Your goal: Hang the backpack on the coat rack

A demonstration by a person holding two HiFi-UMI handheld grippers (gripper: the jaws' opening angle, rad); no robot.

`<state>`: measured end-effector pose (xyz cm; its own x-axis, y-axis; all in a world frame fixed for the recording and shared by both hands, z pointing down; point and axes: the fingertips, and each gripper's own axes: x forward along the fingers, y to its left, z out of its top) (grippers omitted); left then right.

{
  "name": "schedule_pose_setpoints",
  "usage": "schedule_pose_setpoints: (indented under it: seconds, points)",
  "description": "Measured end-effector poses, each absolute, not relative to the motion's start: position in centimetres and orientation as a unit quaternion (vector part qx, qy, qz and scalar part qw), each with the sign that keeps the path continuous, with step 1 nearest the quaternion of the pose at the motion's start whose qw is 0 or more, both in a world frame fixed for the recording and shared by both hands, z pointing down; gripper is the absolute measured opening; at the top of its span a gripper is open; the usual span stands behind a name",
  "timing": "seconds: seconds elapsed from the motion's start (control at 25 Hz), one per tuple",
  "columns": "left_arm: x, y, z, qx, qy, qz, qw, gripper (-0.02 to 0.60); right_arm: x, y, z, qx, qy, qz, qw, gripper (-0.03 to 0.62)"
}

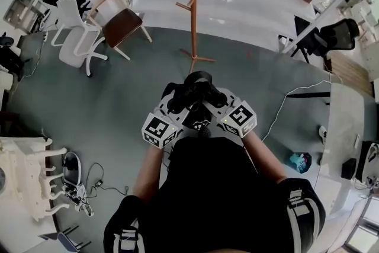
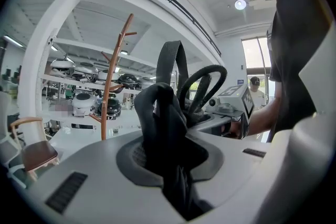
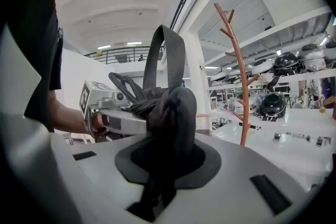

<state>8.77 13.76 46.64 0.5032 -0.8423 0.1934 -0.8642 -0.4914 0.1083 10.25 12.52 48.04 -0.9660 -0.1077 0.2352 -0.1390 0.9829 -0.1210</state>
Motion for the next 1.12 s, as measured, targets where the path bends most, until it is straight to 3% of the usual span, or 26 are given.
schedule_pose_setpoints:
  seconds: [0.56, 1.12]
  points:
    - [10.9, 9.3, 45.7, 0.852, -0.510, 0.078, 0.089, 0.080, 12.3, 7.9, 46.9, 0.054, -0.992, 0.062, 0.094, 0.083]
    - [4.9, 2.5, 46.9, 0.875, -0.467, 0.086, 0.094, 0.080, 6.4, 1.3, 48.3, 0.105, -0.987, 0.082, 0.088, 0.081]
